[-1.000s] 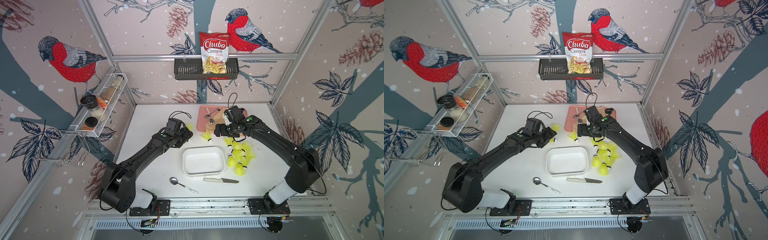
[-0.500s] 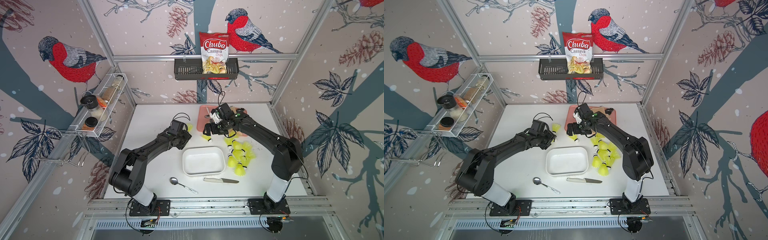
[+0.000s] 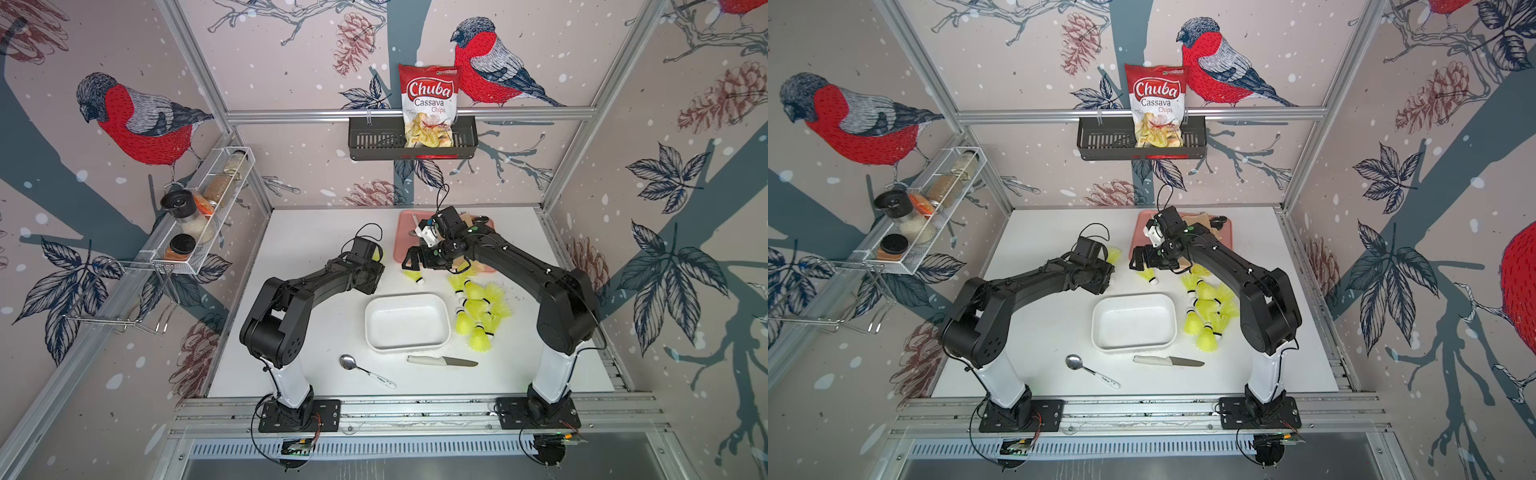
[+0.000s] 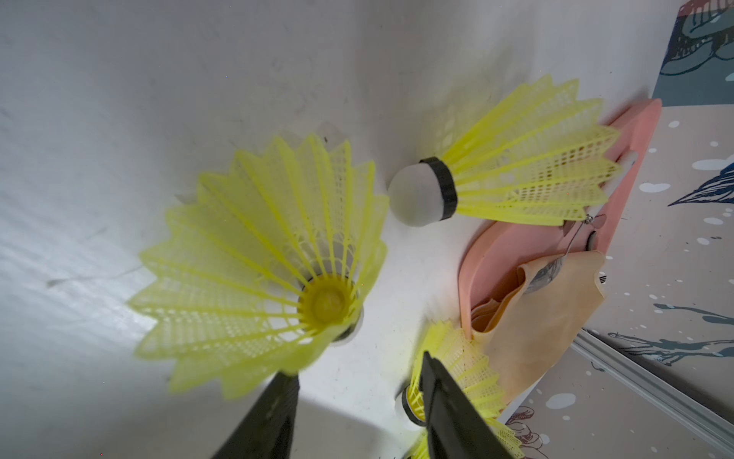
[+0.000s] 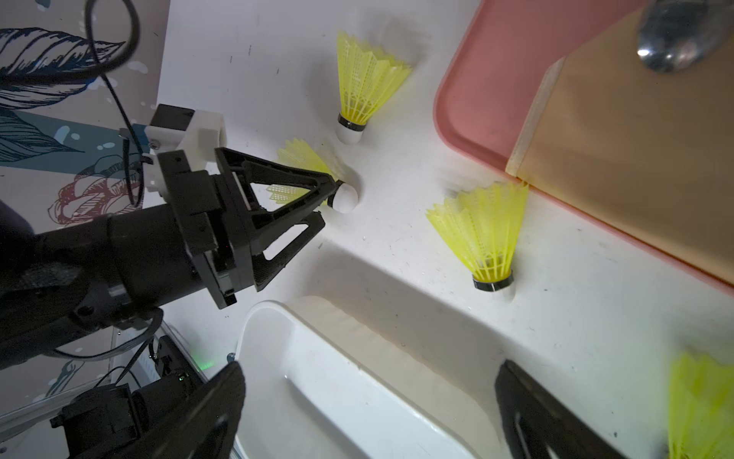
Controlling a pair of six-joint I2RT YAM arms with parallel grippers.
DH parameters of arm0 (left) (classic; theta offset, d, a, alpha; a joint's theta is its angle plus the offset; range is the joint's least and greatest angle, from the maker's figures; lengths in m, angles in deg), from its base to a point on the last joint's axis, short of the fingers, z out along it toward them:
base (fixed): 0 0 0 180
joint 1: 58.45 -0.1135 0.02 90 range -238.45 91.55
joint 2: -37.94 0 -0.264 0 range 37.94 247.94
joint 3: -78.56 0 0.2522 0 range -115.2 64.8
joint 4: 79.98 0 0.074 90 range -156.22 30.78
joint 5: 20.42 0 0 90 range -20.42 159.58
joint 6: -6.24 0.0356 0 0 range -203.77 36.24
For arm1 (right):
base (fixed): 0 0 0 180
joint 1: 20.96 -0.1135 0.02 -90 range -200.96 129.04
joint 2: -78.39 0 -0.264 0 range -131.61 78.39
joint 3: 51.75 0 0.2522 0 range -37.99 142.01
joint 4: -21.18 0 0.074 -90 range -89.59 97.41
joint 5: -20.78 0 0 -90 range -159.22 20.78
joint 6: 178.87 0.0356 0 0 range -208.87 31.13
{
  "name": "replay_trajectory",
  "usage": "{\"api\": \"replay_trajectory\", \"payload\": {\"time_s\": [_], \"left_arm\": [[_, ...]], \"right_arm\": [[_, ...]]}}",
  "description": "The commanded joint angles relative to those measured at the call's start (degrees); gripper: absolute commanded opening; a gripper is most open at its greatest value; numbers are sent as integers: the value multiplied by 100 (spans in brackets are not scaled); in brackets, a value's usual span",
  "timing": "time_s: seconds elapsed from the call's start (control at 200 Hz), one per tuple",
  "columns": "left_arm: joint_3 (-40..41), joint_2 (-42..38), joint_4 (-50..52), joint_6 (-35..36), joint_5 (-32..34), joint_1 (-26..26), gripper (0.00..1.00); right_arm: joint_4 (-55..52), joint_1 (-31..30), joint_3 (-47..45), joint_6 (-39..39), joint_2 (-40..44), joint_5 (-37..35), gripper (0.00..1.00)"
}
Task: Put the shuttlecocks into the storage box
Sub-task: Pick up the shuttlecock at the center of the board.
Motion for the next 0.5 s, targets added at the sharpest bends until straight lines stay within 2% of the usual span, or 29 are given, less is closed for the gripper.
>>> {"api": "replay_trajectory", "payload": {"time_s": [0.0,0.34,0.49], "left_arm": [[-59,81,90,-252,190,16,53],[-303,517,207,-285,395,16,49],[-376,600,299,-235,459,16,41]], "right_arm": [[164,39,81,-35,-152,360,99],[274,77,159,100,-308,405,98],[278,79,88,110,-293,392,97]]}}
